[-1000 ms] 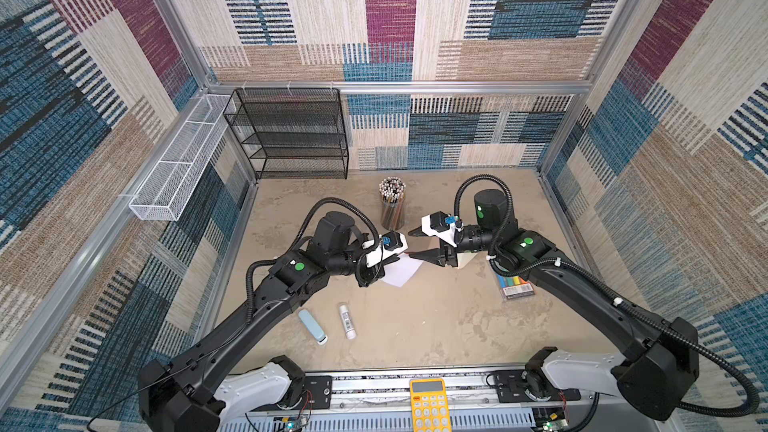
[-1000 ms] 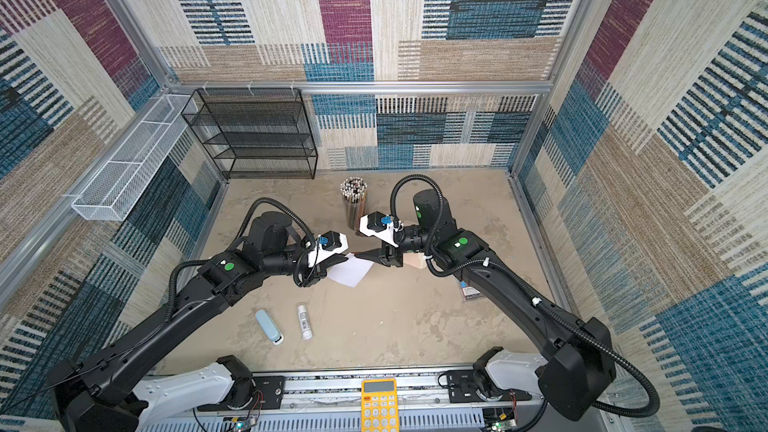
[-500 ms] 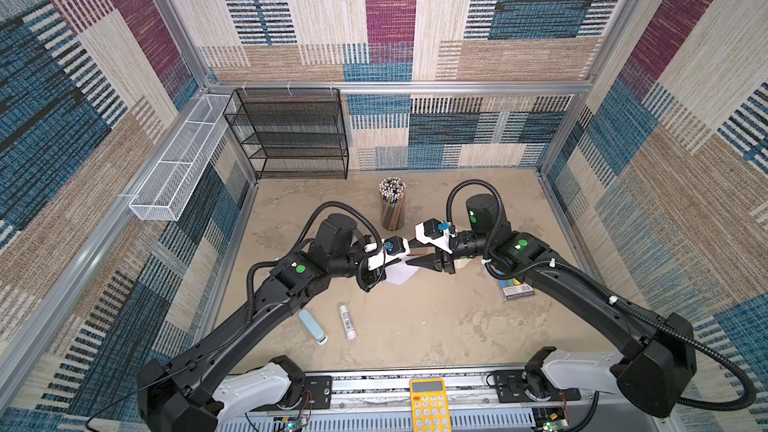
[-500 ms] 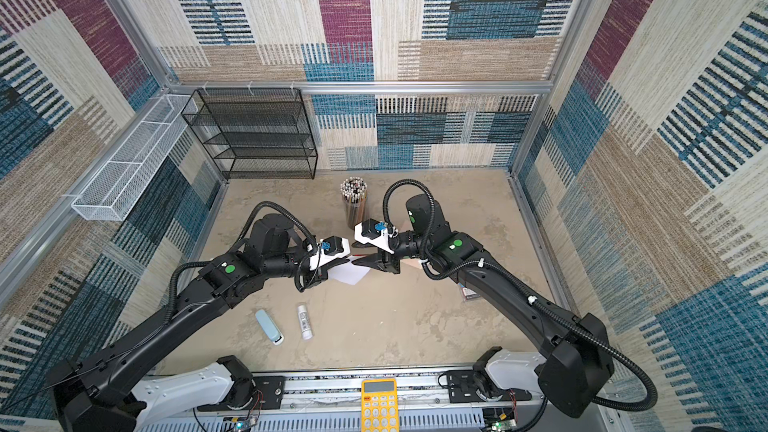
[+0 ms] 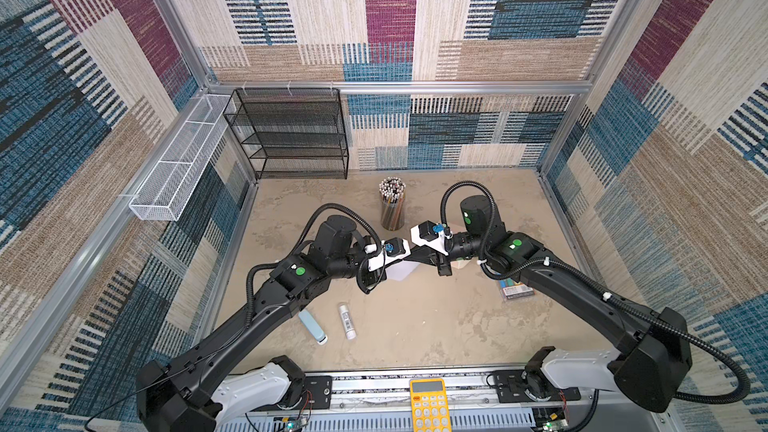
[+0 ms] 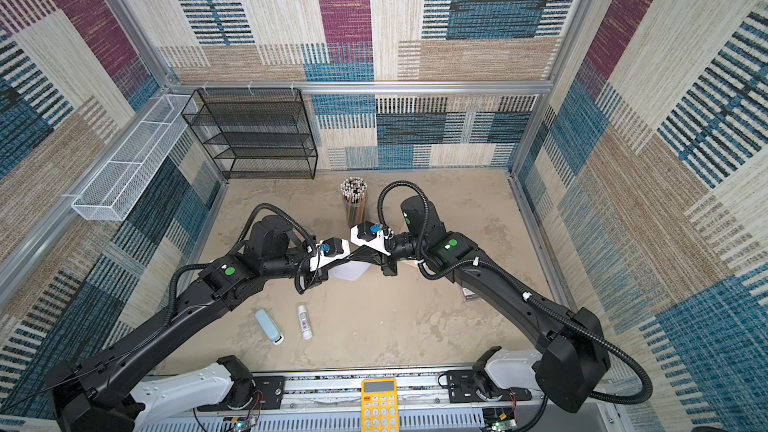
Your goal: Place the letter into the envelope and seal it
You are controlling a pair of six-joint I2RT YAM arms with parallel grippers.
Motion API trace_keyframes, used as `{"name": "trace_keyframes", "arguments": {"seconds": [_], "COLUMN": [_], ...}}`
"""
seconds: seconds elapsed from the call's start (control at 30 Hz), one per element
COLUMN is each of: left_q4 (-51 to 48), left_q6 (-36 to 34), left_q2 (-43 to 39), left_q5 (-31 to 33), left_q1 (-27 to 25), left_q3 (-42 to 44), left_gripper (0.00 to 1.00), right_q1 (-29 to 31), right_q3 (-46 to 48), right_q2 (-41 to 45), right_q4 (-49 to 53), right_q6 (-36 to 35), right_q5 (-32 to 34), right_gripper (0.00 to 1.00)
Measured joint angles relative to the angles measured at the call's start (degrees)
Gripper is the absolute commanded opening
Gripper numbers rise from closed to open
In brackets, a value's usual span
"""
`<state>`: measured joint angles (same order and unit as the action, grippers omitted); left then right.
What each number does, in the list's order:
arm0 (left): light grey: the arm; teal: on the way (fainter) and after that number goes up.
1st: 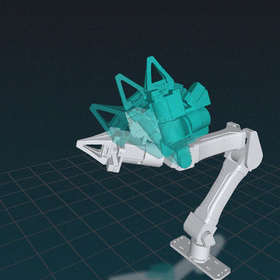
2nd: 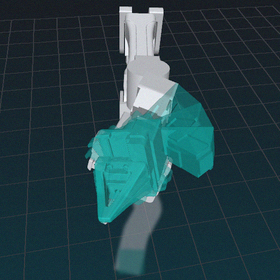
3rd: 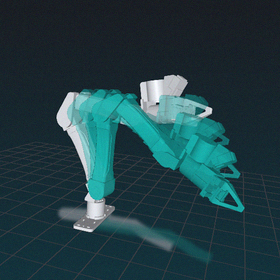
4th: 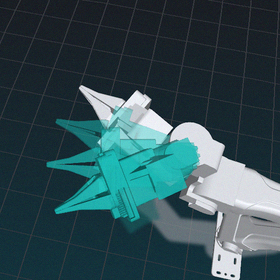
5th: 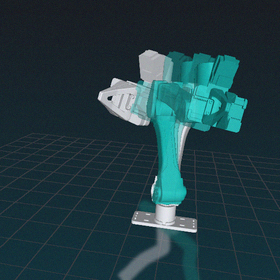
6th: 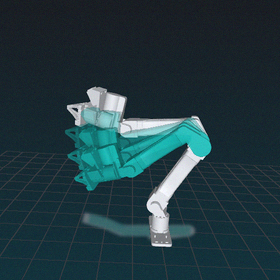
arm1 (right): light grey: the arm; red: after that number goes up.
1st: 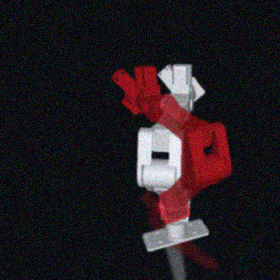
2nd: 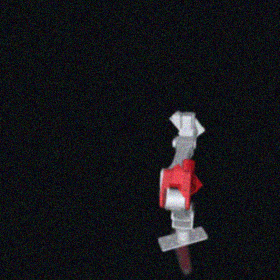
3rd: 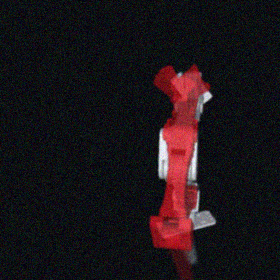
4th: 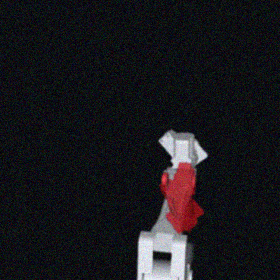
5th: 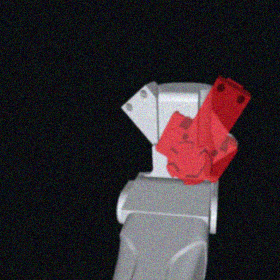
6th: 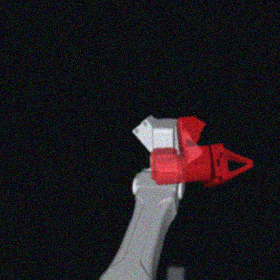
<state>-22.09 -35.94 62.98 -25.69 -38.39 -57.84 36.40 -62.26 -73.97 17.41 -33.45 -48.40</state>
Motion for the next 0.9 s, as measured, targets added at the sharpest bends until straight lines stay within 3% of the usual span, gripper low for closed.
{"name": "trace_keyframes", "arguments": {"seconds": [0.1,0.33,0.57,0.63,0.83,0.9], "left_q4": [0.7,2.4,2.8,2.8,1.3,0.9], "left_q6": [0.3,1.3,1.8,2.0,2.8,2.9], "left_q2": [0.0,0.6,1.6,1.7,3.6,4.1], "left_q5": [-0.2,-1.8,-5.9,-6.9,-7.7,-7.8], "left_q1": [0.0,0.0,0.0,0.0,0.4,0.4], "left_q3": [0.8,1.8,0.6,0.2,-1.6,-1.8], "left_gripper": [0.41,0.3,0.31,0.27,0.0,0.0], "right_q1": [0.0,0.0,0.0,0.0,0.0,0.0], "right_q3": [0.0,0.0,0.1,0.1,-0.2,-0.2], "right_q2": [0.9,2.1,2.3,2.3,2.0,2.0], "right_q4": [0.0,0.4,1.3,2.0,3.4,3.8], "right_q6": [0.0,0.0,-0.2,-0.4,-0.7,-0.7], "right_q5": [0.0,0.0,0.5,0.6,0.7,1.1], "right_gripper": [0.0,0.0,0.0,0.0,0.0,0.0]}}
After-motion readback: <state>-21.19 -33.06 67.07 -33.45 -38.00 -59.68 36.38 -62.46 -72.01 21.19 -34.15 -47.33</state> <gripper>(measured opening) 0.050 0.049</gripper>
